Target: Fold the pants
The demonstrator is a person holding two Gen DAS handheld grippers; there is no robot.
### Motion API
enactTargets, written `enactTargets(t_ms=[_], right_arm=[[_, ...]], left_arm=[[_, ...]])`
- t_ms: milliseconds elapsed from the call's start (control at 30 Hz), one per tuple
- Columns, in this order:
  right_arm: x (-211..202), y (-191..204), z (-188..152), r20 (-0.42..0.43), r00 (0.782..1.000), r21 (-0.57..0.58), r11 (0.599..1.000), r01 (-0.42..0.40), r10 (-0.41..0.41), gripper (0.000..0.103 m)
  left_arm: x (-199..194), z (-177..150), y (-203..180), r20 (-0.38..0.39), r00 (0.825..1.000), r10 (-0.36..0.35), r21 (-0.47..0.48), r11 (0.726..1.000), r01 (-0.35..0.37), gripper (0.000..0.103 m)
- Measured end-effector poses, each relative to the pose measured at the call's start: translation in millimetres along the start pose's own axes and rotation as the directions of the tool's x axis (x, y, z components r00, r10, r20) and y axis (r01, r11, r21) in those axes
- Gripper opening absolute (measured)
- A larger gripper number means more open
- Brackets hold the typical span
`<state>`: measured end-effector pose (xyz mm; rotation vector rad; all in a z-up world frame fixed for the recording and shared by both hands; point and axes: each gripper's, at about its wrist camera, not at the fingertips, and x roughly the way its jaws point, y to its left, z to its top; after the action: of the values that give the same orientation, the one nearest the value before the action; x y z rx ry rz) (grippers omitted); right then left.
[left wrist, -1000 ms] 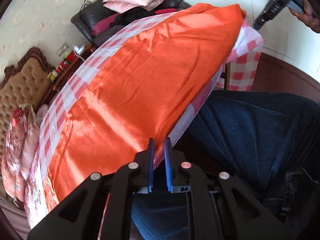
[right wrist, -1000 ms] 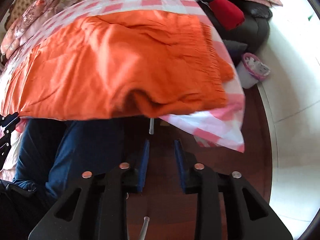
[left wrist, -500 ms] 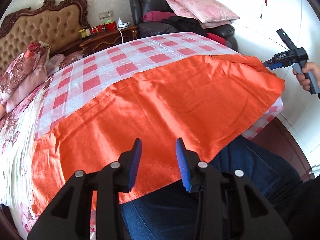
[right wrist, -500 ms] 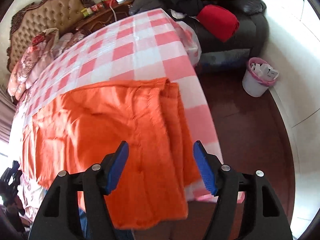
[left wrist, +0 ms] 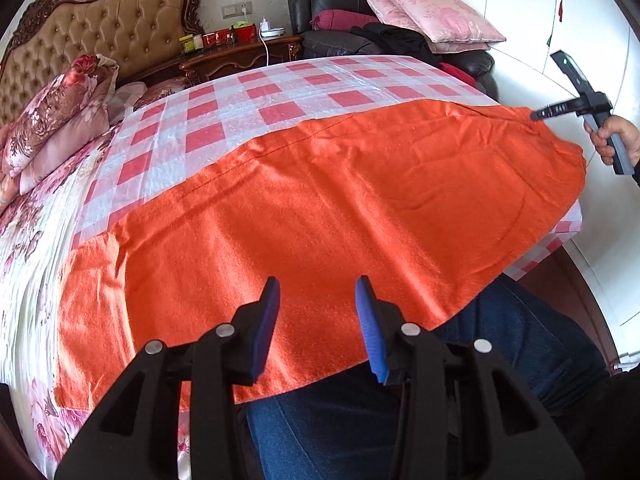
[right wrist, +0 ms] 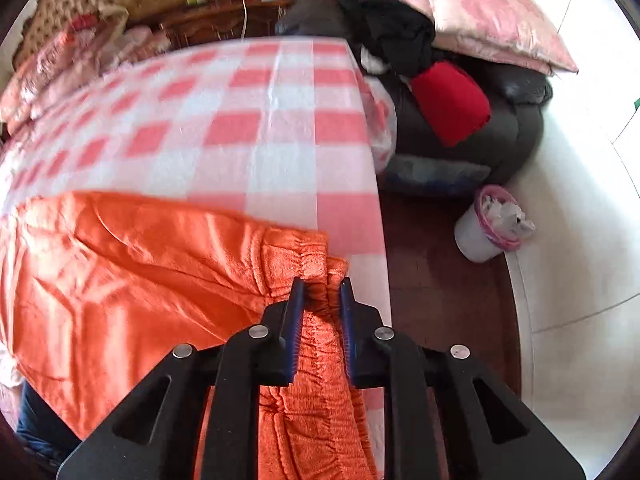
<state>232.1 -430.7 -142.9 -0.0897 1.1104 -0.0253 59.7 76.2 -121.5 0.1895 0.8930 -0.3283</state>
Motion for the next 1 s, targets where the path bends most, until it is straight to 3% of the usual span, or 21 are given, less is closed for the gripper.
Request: enactTargets(t_ms=[33,67,100,133,233,267,300,367,400,467,533,600,633,700,800,833,867,900,933,967,1000], right_arm=[[0,1,-3,0.004,1.0,0.002,1.0,0.012,-0.012,0.024],[-1,0,-6,0.017,1.0,0.019,0.999,0.026,-0.026,0.038],[-4,-4,-10,0.028,0.998,0.057,0.997,0.058,-0.059,0.058],[-8,-7,-12,0.044,0.996,0.089,0.993,0.077,-0.081,0.066],[-20,-4,-11,0.104,0.994,0.112,0.994,0.009,-0.02,0.072],[-22,1,-9,0.11,0.994,0.094,0.996,0.003,-0.013,0.084],[-21,6,-5,0.111,0.994,0.07,0.997,0.012,-0.02,0.088],[-10,15,6,0.093,0.995,0.026,0.999,0.039,-0.041,0.088],[-6,15,9,0.082,0.996,0.028,0.999,0.027,-0.029,0.088],[14,7,19,0.033,0.999,0.085,0.996,-0.037,0.034,0.088],[27,-1,23,-0.004,0.997,0.143,0.987,-0.071,0.073,0.088],[35,-2,24,-0.019,0.99,0.169,0.976,-0.134,0.139,0.088],[40,-1,24,-0.034,0.986,0.182,0.971,-0.153,0.162,0.088],[44,6,24,-0.048,0.985,0.167,0.974,-0.154,0.164,0.086],[42,14,25,-0.044,0.991,0.138,0.983,-0.118,0.126,0.073],[40,15,25,-0.039,0.992,0.135,0.984,-0.113,0.12,0.068],[39,18,25,-0.034,0.993,0.126,0.987,-0.104,0.109,0.065],[37,21,25,-0.029,0.995,0.117,0.989,-0.092,0.096,0.062],[35,25,25,-0.022,0.997,0.107,0.992,-0.067,0.07,0.06],[33,28,26,-0.018,0.999,0.098,0.994,-0.047,0.048,0.058],[33,32,27,-0.011,1.0,0.09,0.996,-0.025,0.027,0.056]], left_arm=[[-2,-1,5,0.004,1.0,0.006,-0.018,1.0,-0.006,0.04],[-6,-1,14,0.013,1.0,0.007,-0.055,0.998,-0.006,0.042],[-9,-2,25,0.024,1.0,0.012,-0.096,0.995,-0.01,0.045],[-15,-3,41,0.039,0.999,0.031,-0.144,0.989,-0.025,0.047],[-30,-8,99,0.068,0.99,0.127,-0.289,0.952,-0.102,0.05],[-35,-10,124,0.079,0.985,0.151,-0.347,0.931,-0.115,0.05],[-38,-14,148,0.081,0.981,0.177,-0.396,0.909,-0.131,0.05],[-42,-25,204,0.072,0.97,0.232,-0.504,0.848,-0.166,0.05],[-41,-31,232,0.076,0.973,0.219,-0.551,0.822,-0.141,0.051],[-31,-45,283,0.064,0.986,0.154,-0.642,0.763,-0.078,0.057],[-18,-54,317,0.081,0.995,0.052,-0.685,0.728,0.018,0.06],[-3,-61,339,0.117,0.991,-0.063,-0.716,0.687,0.128,0.072],[7,-64,349,0.142,0.981,-0.13,-0.727,0.659,0.193,0.073],[27,-70,366,0.152,0.968,-0.199,-0.754,0.611,0.243,0.074],[56,-82,379,0.205,0.915,-0.348,-0.775,0.514,0.369,0.071],[64,-85,377,0.21,0.899,-0.385,-0.774,0.496,0.394,0.068],[69,-83,375,0.213,0.89,-0.404,-0.767,0.495,0.408,0.043],[71,-79,375,0.24,0.871,-0.429,-0.75,0.487,0.447,0.026],[69,-75,374,0.248,0.871,-0.424,-0.734,0.505,0.455,0.022],[67,-68,373,0.227,0.885,-0.406,-0.719,0.543,0.433,0.021],[69,-62,373,0.208,0.891,-0.403,-0.711,0.563,0.421,0.02]])
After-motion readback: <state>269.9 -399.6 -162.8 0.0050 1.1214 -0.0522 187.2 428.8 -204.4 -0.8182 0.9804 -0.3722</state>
